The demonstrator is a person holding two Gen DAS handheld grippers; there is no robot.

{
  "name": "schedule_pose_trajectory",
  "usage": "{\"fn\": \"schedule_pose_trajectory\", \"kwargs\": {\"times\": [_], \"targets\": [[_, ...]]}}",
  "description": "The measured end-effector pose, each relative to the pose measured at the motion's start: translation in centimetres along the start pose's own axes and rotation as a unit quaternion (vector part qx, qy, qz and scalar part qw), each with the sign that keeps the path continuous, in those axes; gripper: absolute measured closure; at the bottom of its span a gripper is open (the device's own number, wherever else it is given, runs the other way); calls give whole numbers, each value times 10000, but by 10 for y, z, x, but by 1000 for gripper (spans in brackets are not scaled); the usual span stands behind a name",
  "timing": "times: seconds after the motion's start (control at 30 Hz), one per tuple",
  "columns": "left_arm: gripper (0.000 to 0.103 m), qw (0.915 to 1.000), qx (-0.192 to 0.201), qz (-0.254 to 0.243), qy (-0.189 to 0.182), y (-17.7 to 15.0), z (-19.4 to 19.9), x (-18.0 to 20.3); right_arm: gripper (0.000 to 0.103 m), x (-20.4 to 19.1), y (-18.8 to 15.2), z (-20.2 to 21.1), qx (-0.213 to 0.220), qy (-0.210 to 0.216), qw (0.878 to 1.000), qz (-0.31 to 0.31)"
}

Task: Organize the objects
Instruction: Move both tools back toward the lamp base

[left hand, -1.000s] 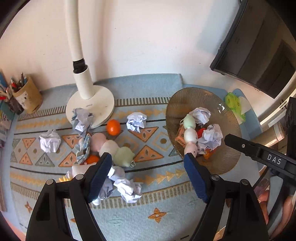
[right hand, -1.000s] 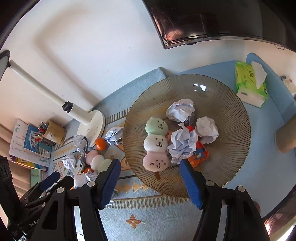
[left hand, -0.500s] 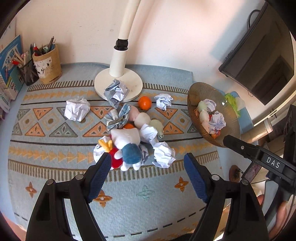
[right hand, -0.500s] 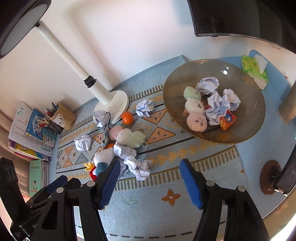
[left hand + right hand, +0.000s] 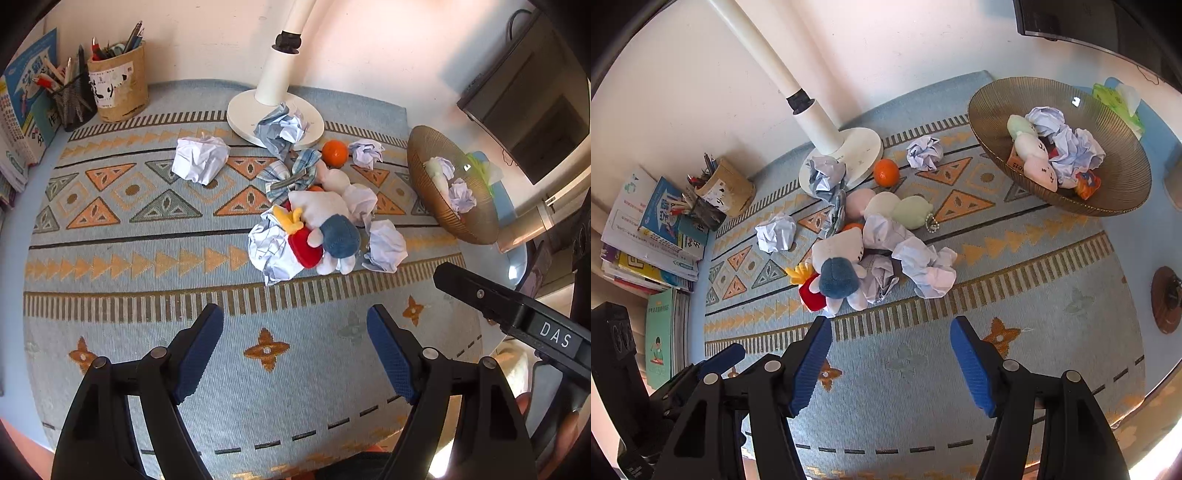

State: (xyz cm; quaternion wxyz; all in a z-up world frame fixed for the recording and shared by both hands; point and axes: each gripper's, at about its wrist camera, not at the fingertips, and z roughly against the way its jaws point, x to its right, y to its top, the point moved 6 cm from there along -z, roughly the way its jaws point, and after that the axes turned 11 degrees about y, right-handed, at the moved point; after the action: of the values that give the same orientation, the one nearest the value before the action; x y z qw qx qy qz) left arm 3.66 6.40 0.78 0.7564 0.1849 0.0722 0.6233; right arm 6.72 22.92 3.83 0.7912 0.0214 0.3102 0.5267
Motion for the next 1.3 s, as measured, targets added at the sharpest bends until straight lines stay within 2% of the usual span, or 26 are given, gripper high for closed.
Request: {"fn": "schedule_pose_trajectory", "kwargs": {"times": [0.17, 0.43, 0.7, 1.0, 1.3], "targets": [[24, 9998, -29, -200, 10, -7, -1, 3, 38, 3, -5, 1, 43, -8, 9999, -121], [24, 9998, -219, -8, 7, -16, -9, 11, 38, 20, -14, 5, -92, 105, 9998, -110], [24, 9987, -430, -198, 210, -34, -16, 55, 38, 57, -15, 19, -259, 313, 9990, -204], [24, 9985, -413, -57, 346, -40, -10, 101, 38, 93, 2, 50, -272, 427, 9987, -17], [24, 9986, -284, 90, 427, -34, -1, 133, 38, 108, 18, 70, -239, 519, 9982, 172]]}}
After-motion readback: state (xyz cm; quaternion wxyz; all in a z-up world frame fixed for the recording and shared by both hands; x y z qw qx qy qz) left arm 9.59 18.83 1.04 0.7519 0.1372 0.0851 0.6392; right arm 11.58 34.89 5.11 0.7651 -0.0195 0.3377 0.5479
